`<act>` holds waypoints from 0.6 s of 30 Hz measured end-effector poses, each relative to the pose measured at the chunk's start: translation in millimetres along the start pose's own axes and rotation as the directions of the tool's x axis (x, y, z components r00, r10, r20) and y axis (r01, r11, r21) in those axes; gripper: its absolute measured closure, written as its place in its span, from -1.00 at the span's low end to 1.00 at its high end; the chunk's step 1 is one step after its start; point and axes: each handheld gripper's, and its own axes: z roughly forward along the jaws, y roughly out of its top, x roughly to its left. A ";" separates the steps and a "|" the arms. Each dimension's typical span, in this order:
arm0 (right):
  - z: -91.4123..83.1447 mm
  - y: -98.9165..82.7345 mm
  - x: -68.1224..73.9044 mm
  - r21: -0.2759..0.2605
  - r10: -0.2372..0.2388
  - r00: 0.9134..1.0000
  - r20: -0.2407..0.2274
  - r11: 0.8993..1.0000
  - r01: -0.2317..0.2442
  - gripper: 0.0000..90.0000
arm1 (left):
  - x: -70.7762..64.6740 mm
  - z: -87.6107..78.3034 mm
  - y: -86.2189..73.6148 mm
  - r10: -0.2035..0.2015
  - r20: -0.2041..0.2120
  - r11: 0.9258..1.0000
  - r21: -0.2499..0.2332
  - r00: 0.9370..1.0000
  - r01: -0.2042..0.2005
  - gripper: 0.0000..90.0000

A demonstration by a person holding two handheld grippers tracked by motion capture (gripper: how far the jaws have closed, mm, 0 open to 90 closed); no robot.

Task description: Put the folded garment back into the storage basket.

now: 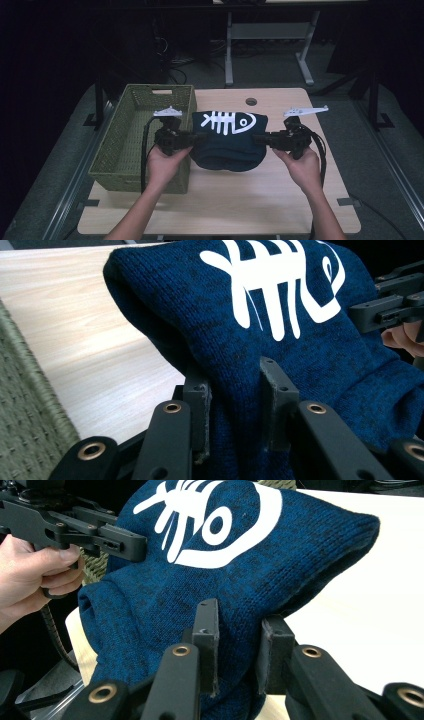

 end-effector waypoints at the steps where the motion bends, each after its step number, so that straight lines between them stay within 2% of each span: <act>1: 0.9 1.1 0.5 0.000 -0.003 1.000 -0.001 1.000 0.003 0.64 | 0.2 -1.6 0.9 0.003 -0.003 1.000 0.001 1.000 -0.003 0.55; 5: 4.4 5.6 3.2 -0.002 -0.006 1.000 -0.006 1.000 0.006 0.64 | 0.6 -7.5 2.8 0.018 -0.018 1.000 -0.012 1.000 -0.018 0.55; 18: 17.5 17.4 12.0 -0.002 -0.014 1.000 -0.022 1.000 0.014 0.64 | 12.3 -22.5 3.6 0.005 -0.029 1.000 -0.018 1.000 -0.006 0.55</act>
